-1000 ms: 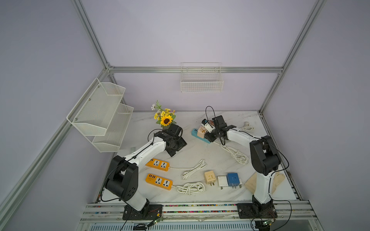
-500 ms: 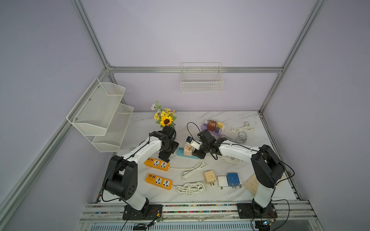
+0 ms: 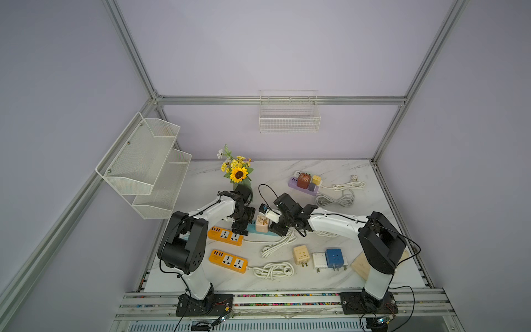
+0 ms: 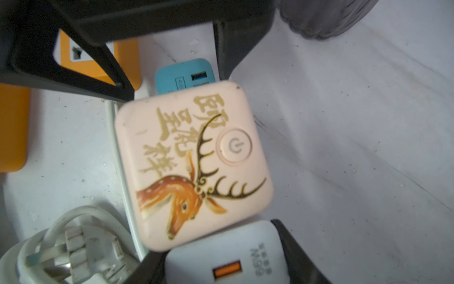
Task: Pull the plug off the socket
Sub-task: Move the socket to the center of the board.
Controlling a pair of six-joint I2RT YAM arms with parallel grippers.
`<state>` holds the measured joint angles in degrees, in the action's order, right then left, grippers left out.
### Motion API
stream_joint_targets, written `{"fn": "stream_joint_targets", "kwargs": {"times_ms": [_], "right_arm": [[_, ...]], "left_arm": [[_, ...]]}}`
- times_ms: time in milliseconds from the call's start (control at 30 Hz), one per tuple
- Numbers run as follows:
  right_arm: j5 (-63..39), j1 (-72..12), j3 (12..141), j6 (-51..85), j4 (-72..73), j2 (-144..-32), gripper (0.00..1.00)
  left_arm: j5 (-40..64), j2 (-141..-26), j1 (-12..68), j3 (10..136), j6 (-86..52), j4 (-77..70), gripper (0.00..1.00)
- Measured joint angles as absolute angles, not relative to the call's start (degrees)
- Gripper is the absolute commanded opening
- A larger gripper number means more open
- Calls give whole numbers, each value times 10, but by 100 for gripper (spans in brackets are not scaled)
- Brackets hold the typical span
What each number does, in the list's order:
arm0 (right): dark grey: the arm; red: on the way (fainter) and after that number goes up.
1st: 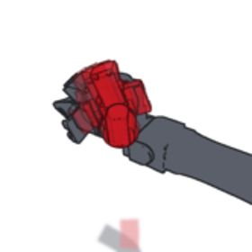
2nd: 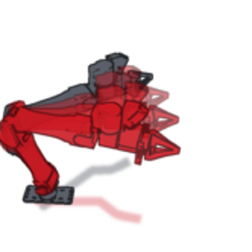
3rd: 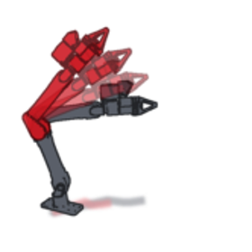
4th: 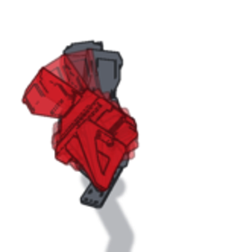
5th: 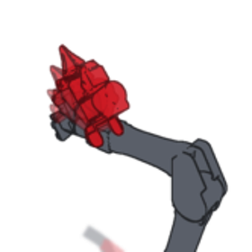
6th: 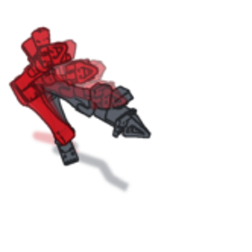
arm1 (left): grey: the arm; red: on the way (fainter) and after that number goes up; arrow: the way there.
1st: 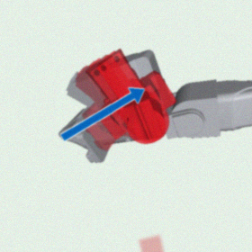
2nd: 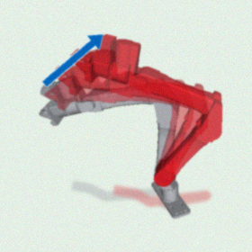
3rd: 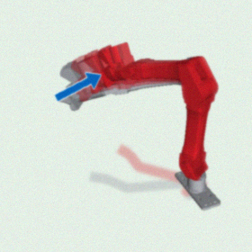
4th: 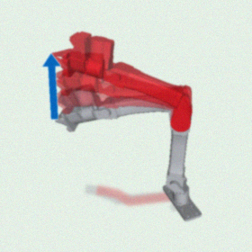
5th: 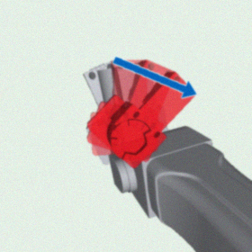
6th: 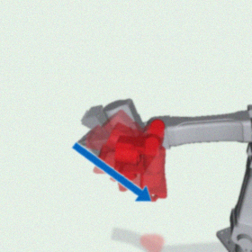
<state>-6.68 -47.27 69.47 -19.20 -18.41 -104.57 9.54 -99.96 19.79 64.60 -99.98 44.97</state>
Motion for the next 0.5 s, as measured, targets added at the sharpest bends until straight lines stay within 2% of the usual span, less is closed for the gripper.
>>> {"fn": "stream_joint_targets", "kwargs": {"times_ms": [133,300,500], "right_arm": [[-65,-474,695,-191,-183,-1046,37],[-65,-474,692,-191,-179,-1046,38],[-71,-474,687,-198,-168,-1046,39]], "left_arm": [[103,-1018,198,649,-1016,437,79],[107,-1045,199,666,-1029,429,71],[113,-1047,210,666,-1045,429,52]]}}
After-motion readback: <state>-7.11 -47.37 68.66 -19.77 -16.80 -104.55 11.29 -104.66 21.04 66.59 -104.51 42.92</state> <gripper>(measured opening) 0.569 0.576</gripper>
